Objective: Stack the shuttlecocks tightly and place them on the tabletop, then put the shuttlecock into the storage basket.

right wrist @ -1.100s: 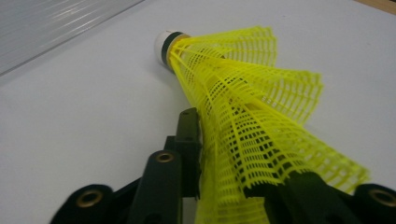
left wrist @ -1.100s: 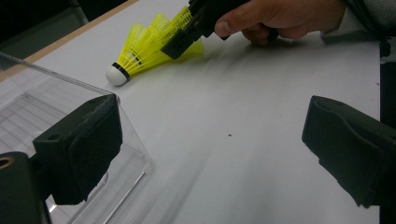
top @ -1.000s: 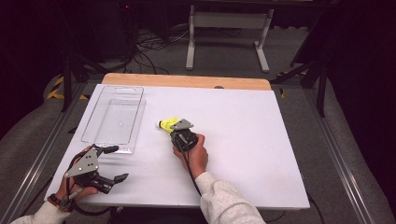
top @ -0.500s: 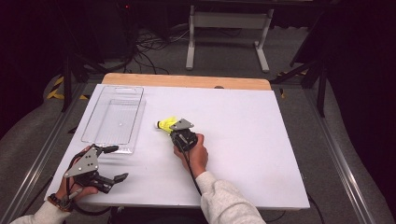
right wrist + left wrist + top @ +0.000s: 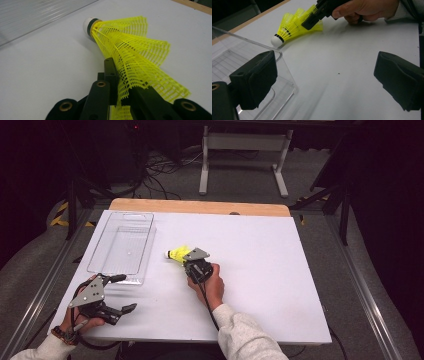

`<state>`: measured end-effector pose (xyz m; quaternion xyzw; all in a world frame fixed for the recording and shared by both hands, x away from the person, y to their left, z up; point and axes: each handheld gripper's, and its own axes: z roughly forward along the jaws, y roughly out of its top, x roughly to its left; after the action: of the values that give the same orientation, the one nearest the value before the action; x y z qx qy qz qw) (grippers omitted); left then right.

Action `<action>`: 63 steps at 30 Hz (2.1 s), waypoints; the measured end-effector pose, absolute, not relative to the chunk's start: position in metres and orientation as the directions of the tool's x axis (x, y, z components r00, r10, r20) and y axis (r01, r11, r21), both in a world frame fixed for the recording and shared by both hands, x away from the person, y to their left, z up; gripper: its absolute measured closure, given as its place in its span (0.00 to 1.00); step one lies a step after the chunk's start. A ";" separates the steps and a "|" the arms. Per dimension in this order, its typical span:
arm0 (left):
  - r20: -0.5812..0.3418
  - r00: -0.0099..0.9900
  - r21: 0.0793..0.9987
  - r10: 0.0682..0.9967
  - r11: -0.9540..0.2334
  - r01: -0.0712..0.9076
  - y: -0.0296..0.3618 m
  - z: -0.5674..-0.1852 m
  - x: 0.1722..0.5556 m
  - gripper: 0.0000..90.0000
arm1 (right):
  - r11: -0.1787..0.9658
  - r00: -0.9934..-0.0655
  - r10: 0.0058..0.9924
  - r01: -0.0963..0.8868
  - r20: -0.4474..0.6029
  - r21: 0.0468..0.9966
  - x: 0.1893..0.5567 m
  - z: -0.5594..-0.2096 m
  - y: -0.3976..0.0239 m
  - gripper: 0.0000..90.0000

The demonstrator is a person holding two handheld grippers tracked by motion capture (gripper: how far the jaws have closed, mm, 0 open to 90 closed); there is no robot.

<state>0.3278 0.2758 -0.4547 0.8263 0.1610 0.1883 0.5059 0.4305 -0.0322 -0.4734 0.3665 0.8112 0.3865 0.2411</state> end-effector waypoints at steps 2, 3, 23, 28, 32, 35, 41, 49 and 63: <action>0.148 0.878 0.897 0.455 -0.437 0.075 0.276 -0.455 0.328 0.06 | 0.437 -0.619 0.777 0.403 -0.112 0.805 0.430 -0.473 -0.033 0.98; 0.149 0.878 0.896 0.454 -0.438 0.075 0.276 -0.455 0.329 0.06 | 0.437 -0.620 0.777 0.402 -0.113 0.805 0.430 -0.473 -0.034 0.98; 0.147 0.877 0.897 0.457 -0.436 0.077 0.276 -0.455 0.329 0.06 | 0.427 -0.631 0.769 0.386 -0.103 0.817 0.428 -0.468 -0.042 0.98; 0.149 0.877 0.895 0.457 -0.439 0.076 0.276 -0.454 0.328 0.06 | 0.426 -0.637 0.764 0.385 -0.098 0.819 0.428 -0.468 -0.044 0.98; 0.151 0.876 0.896 0.457 -0.438 0.074 0.276 -0.454 0.327 0.06 | 0.430 -0.642 0.759 0.373 -0.106 0.822 0.428 -0.466 -0.043 0.98; 0.151 0.876 0.897 0.457 -0.436 0.073 0.276 -0.454 0.327 0.06 | 0.439 -0.650 0.751 0.366 -0.111 0.820 0.428 -0.465 -0.041 0.98; 0.156 0.878 0.893 0.452 -0.444 0.069 0.274 -0.454 0.325 0.06 | 0.453 -0.663 0.740 0.370 -0.111 0.811 0.430 -0.465 -0.042 0.98; 0.159 0.879 0.890 0.449 -0.450 0.069 0.274 -0.454 0.325 0.07 | 0.490 -0.741 0.668 0.367 -0.071 0.790 0.439 -0.462 -0.042 0.88; 0.149 0.883 0.885 0.445 -0.459 0.082 0.271 -0.456 0.327 0.08 | 0.442 -0.733 0.680 0.435 0.023 0.785 0.443 -0.465 -0.035 0.47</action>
<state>0.3268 0.2714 -0.4559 0.8342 0.1580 0.1832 0.4956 0.4435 -0.0351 -0.4652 0.3335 0.8357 0.4097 0.1500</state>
